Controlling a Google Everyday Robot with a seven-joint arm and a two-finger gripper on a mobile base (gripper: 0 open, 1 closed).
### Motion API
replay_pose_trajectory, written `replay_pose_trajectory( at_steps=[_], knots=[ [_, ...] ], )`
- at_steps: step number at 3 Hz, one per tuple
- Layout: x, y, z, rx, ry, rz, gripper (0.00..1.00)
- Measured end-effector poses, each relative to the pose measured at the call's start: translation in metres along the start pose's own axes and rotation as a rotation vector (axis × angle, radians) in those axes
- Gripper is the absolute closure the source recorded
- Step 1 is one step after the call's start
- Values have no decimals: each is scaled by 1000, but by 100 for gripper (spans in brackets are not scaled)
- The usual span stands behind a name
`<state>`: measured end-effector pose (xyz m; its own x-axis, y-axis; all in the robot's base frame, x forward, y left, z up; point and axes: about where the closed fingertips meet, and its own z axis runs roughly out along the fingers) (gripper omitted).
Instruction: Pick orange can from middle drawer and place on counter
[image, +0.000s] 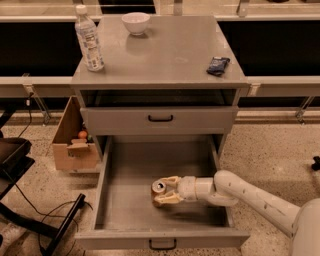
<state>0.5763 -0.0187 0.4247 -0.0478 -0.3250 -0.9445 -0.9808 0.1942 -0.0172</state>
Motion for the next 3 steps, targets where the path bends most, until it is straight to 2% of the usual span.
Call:
replay_pose_trajectory(
  at_steps=[1, 2, 3],
  knots=[
    [-7, 8, 11, -21, -17, -13, 72],
    [-23, 10, 5, -22, -8, 7, 96],
    [-48, 27, -32, -51, 44, 66, 100]
  ],
)
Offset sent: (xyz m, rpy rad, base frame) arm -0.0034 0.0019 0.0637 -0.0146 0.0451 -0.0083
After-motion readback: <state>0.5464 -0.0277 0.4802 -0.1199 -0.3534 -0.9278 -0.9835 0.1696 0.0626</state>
